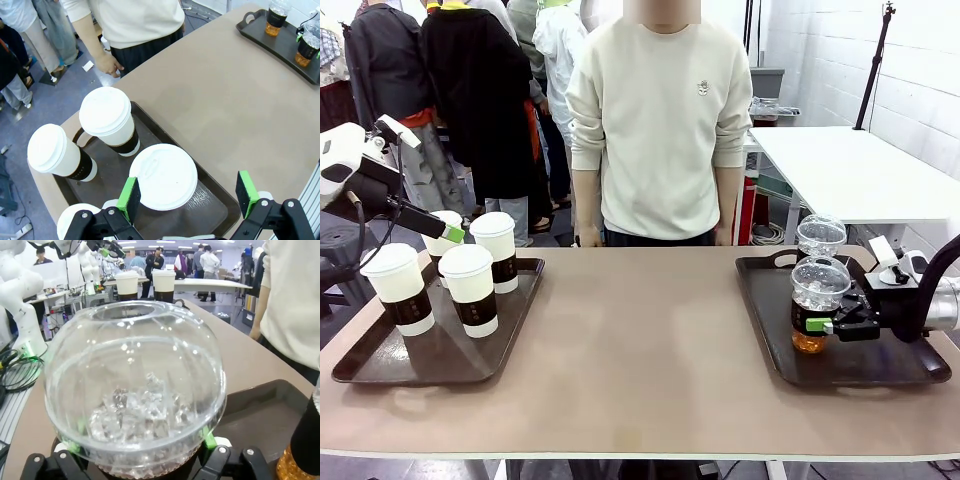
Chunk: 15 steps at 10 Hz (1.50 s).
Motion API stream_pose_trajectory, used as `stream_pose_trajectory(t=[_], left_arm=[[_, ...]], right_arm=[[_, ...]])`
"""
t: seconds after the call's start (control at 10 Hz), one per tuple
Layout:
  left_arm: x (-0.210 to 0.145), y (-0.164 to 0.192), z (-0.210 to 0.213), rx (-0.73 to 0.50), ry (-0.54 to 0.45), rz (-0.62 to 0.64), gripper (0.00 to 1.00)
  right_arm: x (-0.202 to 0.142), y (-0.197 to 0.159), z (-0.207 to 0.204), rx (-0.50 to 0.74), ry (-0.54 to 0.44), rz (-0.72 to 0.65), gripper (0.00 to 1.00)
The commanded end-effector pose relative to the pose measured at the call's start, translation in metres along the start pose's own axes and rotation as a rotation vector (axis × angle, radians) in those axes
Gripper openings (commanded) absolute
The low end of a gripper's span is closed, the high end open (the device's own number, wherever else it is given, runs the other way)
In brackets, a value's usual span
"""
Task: Distribute the coffee onto the tray.
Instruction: Pick up another iced Americano from the middle of the table and place it on the right Handle tray.
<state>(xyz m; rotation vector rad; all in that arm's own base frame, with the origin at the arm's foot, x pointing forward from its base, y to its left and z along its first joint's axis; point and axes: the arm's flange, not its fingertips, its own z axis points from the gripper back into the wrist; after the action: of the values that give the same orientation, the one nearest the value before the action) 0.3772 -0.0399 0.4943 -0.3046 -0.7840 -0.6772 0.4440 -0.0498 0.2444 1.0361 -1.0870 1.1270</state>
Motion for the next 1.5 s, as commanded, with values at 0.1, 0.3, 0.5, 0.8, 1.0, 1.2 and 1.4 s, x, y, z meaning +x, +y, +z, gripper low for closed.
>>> stream_pose_trajectory(t=[0.1, 0.3, 0.5, 0.8, 1.0, 1.2, 1.4], left_arm=[[-0.001, 0.001, 0.000, -0.007, 0.000, 0.004, 1.00], [-0.001, 0.001, 0.000, -0.007, 0.000, 0.004, 1.00], [-0.001, 0.001, 0.000, -0.007, 0.000, 0.004, 1.00], [-0.001, 0.001, 0.000, -0.007, 0.000, 0.004, 1.00], [-0.001, 0.001, 0.000, -0.007, 0.000, 0.004, 1.00], [-0.001, 0.001, 0.000, -0.007, 0.000, 0.004, 1.00], [-0.001, 0.001, 0.000, -0.007, 0.000, 0.004, 1.00]], right_arm=[[0.003, 0.004, 0.011, -0.025, 0.025, -0.065, 1.00], [0.000, 0.007, 0.021, -0.053, 0.042, -0.094, 1.00], [-0.004, 0.011, 0.032, -0.067, 0.048, -0.110, 1.00], [-0.004, 0.018, 0.037, -0.077, 0.072, -0.127, 1.00], [-0.009, 0.007, 0.037, -0.078, 0.034, -0.104, 1.00], [-0.009, 0.007, 0.037, -0.078, 0.034, -0.104, 1.00], [-0.009, 0.007, 0.037, -0.078, 0.034, -0.104, 1.00]])
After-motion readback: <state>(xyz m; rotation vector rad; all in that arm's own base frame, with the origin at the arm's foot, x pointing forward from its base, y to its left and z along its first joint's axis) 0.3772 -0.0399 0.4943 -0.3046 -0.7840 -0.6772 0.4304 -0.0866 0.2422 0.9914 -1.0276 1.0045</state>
